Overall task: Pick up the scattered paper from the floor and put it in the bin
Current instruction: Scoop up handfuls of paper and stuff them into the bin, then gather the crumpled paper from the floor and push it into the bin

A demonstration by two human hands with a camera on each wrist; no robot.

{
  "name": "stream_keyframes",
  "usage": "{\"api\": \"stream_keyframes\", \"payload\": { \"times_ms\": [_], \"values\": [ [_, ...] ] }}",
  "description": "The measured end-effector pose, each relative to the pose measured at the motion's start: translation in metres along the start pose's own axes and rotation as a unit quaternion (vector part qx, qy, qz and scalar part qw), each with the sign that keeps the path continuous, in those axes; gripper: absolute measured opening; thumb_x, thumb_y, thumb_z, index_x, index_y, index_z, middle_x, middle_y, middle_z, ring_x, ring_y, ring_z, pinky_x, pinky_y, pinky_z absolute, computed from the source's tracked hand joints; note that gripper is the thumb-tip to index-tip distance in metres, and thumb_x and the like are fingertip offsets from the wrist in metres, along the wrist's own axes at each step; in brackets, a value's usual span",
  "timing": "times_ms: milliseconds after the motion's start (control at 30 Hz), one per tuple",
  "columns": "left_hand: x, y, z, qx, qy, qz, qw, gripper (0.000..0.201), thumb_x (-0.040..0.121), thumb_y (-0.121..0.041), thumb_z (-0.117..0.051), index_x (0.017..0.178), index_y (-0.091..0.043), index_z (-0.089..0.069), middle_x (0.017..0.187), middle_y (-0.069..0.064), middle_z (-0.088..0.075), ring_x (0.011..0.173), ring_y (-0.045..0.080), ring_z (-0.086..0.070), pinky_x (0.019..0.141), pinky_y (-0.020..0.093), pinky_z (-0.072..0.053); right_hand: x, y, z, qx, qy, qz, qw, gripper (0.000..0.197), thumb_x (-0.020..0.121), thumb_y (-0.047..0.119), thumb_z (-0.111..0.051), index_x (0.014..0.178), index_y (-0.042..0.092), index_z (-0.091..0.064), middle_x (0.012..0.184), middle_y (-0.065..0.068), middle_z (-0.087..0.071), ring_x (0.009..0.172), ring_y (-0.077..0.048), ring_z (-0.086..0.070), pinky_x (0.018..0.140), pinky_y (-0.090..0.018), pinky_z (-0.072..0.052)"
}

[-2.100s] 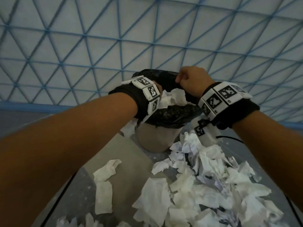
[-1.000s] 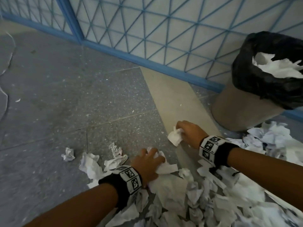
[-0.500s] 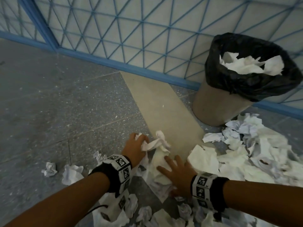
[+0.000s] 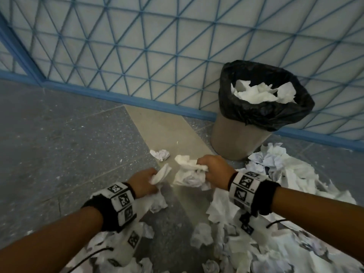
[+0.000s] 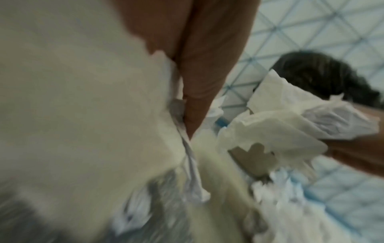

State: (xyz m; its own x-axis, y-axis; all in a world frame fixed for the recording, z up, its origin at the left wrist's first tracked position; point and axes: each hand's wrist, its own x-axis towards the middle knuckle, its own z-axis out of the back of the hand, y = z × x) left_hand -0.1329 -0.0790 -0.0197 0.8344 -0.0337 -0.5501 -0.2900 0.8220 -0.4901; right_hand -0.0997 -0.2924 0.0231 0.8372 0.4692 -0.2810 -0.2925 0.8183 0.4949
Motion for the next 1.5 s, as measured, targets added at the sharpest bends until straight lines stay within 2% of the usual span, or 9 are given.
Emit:
{"api": "stream_keyframes", "payload": {
  "times_ms": [133,233,400,533,667,933,1100,1267,1500],
  "values": [
    [-0.009,-0.046,0.064,-0.085,0.025,-0.061,0.994,0.059,0.054,-0.035,-0.075,0.107,-0.019,-0.056,0.119,0.011,-0.059,0.112,0.030,-0.055,0.094,0.037,-0.043,-0.007,0.015,0.073,0.029,-0.071,-0.017,0.997,0.036,0.086,0.009,-0.058,0.053,0.018,-0.047,0.066,-0.004,-0.055,0.078,-0.019,-0.051,0.064,-0.022,-0.026],
    [-0.019,-0.093,0.108,-0.224,0.041,-0.131,0.965,0.040,0.074,-0.011,-0.073,0.111,-0.010,-0.058,0.107,0.015,-0.066,0.087,0.027,-0.066,0.075,0.037,-0.056,-0.016,0.022,0.135,0.078,-0.152,-0.010,0.985,0.012,0.083,0.006,-0.062,0.075,-0.004,-0.063,0.082,-0.019,-0.064,0.083,-0.026,-0.058,0.076,-0.035,-0.046],
    [-0.023,-0.201,0.155,-0.382,-0.002,-0.253,0.889,0.017,0.087,0.004,-0.055,0.095,-0.011,-0.056,0.076,0.006,-0.067,0.058,0.015,-0.067,0.045,0.022,-0.056,-0.034,0.009,0.218,0.141,-0.259,-0.079,0.952,0.011,0.075,0.011,-0.071,0.074,0.003,-0.064,0.066,-0.005,-0.057,0.057,-0.004,-0.056,0.051,-0.009,-0.042],
    [0.015,-0.279,0.144,-0.456,-0.160,-0.278,0.830,0.030,0.081,0.004,-0.062,0.108,-0.003,-0.052,0.111,0.017,-0.059,0.099,0.030,-0.063,0.092,0.048,-0.053,-0.015,-0.023,0.243,0.123,-0.285,-0.148,0.939,0.032,0.076,0.011,-0.071,0.104,-0.003,-0.063,0.093,-0.013,-0.060,0.086,-0.023,-0.057,0.067,-0.023,-0.046],
    [0.040,-0.319,0.106,-0.359,-0.325,-0.270,0.832,0.046,0.087,-0.012,-0.059,0.125,0.002,-0.037,0.133,0.021,-0.043,0.120,0.033,-0.048,0.101,0.034,-0.039,0.008,-0.052,0.221,0.078,-0.264,-0.218,0.936,0.078,0.075,0.010,-0.069,0.140,0.010,-0.026,0.131,-0.022,-0.047,0.113,-0.040,-0.054,0.091,-0.045,-0.051],
    [0.082,-0.295,0.078,0.248,-0.134,-0.298,0.912,0.036,0.092,-0.034,-0.047,0.112,-0.009,-0.064,0.122,0.012,-0.062,0.112,0.030,-0.055,0.101,0.037,-0.037,0.011,-0.071,0.204,-0.026,-0.227,-0.138,0.964,0.048,0.092,0.015,-0.046,0.139,0.017,-0.035,0.148,-0.015,-0.031,0.131,-0.029,-0.038,0.105,-0.033,-0.035],
    [0.069,-0.283,0.090,0.206,-0.086,-0.324,0.919,0.032,0.094,-0.025,-0.048,0.117,-0.013,-0.066,0.128,0.006,-0.062,0.117,0.021,-0.054,0.085,0.019,-0.037,0.021,-0.065,0.189,-0.101,-0.034,-0.196,0.975,0.036,0.097,0.017,-0.037,0.127,0.002,-0.051,0.137,-0.017,-0.050,0.127,-0.032,-0.045,0.103,-0.033,-0.037],
    [0.056,-0.227,0.105,-0.113,-0.235,-0.364,0.894,0.033,0.086,-0.002,-0.050,0.113,-0.012,-0.066,0.115,0.002,-0.067,0.110,0.012,-0.059,0.079,-0.004,-0.036,0.020,-0.047,0.191,-0.099,-0.281,-0.112,0.948,0.032,0.089,0.013,-0.045,0.117,0.009,-0.060,0.127,-0.015,-0.058,0.118,-0.032,-0.052,0.098,-0.035,-0.041],
    [0.093,-0.056,0.063,0.181,-0.066,-0.139,0.971,0.050,0.090,-0.010,-0.052,0.137,-0.024,-0.042,0.154,0.014,-0.024,0.141,0.029,-0.027,0.113,0.034,-0.026,0.021,0.003,0.072,-0.261,-0.255,0.155,0.918,0.030,0.076,0.023,-0.037,0.068,0.016,-0.065,0.073,-0.005,-0.065,0.076,-0.028,-0.061,0.087,-0.041,-0.026]
  ]
}}
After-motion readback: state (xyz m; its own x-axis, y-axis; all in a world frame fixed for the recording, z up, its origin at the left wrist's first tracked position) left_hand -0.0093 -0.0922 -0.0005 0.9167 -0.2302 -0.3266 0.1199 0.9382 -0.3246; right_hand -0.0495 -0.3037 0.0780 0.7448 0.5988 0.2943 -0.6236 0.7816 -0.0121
